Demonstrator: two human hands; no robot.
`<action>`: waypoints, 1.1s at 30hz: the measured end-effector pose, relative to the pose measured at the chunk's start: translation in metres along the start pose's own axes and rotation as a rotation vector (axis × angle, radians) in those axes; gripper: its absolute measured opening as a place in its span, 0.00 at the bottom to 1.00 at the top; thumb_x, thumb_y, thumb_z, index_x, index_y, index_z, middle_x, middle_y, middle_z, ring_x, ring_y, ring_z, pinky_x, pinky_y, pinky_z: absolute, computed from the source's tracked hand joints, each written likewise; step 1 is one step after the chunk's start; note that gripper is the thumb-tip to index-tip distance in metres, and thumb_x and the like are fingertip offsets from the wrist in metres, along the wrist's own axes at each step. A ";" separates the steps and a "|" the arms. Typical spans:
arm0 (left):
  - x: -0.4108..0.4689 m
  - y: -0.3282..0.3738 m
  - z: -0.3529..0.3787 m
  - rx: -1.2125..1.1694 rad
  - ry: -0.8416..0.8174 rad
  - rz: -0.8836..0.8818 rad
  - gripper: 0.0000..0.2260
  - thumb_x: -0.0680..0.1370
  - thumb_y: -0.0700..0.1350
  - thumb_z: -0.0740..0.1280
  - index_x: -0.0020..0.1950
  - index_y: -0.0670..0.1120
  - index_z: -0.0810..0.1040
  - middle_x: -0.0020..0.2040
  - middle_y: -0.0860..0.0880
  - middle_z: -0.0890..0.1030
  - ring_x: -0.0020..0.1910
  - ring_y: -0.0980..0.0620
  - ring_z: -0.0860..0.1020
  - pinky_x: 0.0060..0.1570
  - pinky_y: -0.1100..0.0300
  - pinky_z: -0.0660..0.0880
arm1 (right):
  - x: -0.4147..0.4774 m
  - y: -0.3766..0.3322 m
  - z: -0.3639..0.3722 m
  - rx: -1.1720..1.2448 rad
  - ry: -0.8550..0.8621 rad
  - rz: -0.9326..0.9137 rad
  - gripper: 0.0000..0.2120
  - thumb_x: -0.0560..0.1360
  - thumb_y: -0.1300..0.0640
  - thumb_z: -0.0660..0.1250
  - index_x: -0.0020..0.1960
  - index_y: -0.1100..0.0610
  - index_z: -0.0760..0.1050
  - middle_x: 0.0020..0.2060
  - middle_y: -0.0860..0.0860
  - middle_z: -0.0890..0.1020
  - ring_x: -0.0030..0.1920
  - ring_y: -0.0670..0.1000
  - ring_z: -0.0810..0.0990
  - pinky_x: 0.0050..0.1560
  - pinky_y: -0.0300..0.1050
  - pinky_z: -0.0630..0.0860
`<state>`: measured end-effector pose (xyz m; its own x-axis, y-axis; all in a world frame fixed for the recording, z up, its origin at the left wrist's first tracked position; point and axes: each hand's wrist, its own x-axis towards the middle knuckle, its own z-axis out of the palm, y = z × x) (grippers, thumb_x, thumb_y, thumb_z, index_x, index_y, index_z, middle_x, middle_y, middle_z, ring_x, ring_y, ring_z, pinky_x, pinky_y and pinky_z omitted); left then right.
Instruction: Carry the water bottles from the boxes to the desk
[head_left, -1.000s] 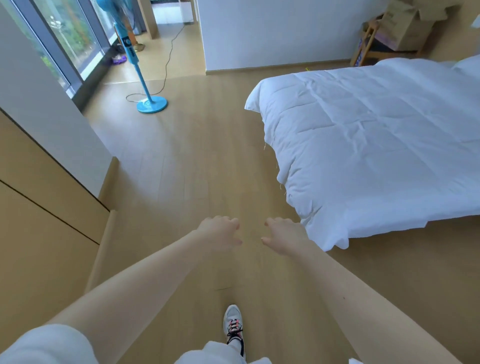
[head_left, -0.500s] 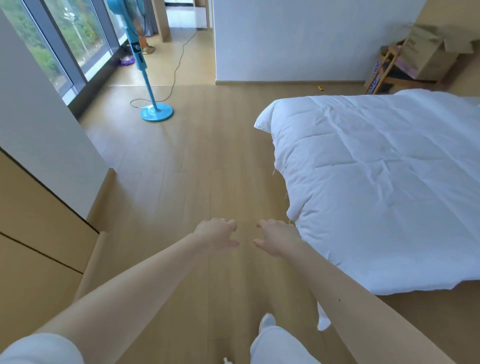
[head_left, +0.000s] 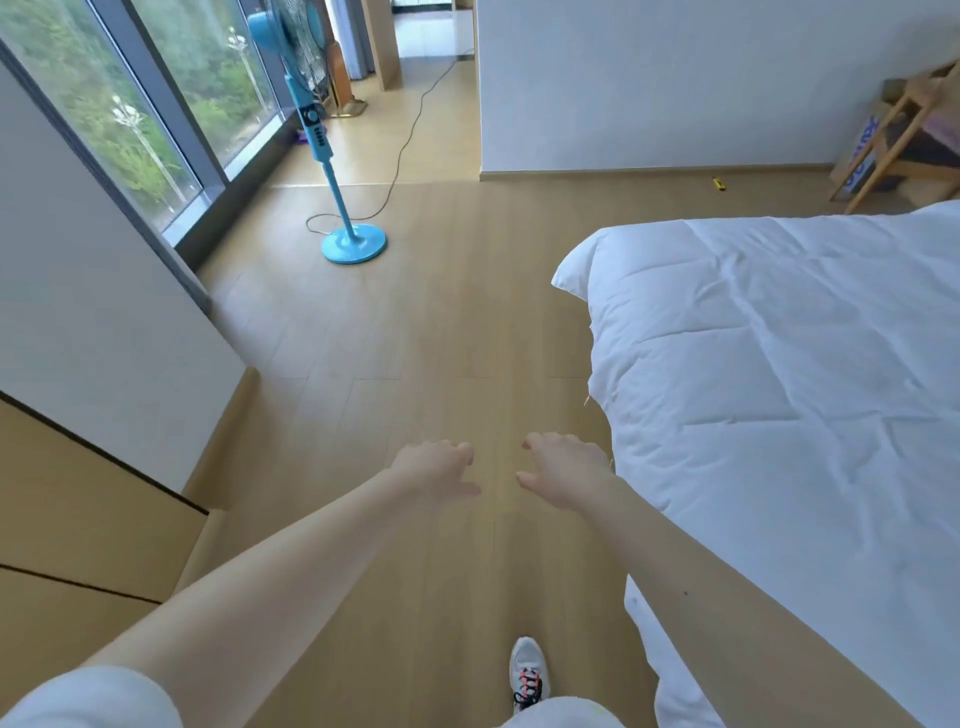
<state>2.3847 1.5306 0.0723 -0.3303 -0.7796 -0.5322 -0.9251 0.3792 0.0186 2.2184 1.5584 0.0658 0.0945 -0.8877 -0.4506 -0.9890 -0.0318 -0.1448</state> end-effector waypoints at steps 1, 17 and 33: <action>0.013 0.003 -0.008 -0.011 -0.005 -0.011 0.23 0.80 0.57 0.61 0.71 0.48 0.66 0.68 0.47 0.73 0.64 0.45 0.73 0.55 0.55 0.69 | 0.013 0.008 -0.008 0.002 0.002 -0.006 0.25 0.81 0.45 0.57 0.74 0.53 0.61 0.69 0.52 0.70 0.68 0.55 0.69 0.60 0.50 0.67; 0.173 -0.037 -0.093 -0.043 -0.022 -0.022 0.22 0.80 0.57 0.60 0.70 0.49 0.66 0.66 0.48 0.73 0.63 0.46 0.74 0.50 0.57 0.67 | 0.177 0.059 -0.086 0.014 -0.018 -0.043 0.25 0.80 0.44 0.58 0.74 0.53 0.60 0.70 0.51 0.70 0.68 0.54 0.70 0.62 0.50 0.68; 0.388 -0.147 -0.232 -0.065 0.007 0.116 0.23 0.80 0.58 0.61 0.71 0.48 0.66 0.65 0.47 0.73 0.63 0.45 0.73 0.54 0.56 0.69 | 0.391 0.051 -0.219 -0.037 -0.009 0.086 0.23 0.80 0.46 0.58 0.72 0.54 0.65 0.67 0.51 0.72 0.66 0.54 0.70 0.59 0.50 0.69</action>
<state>2.3490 1.0569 0.0598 -0.4365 -0.7360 -0.5174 -0.8909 0.4337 0.1346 2.1801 1.1093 0.0753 0.0098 -0.8837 -0.4680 -0.9970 0.0274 -0.0725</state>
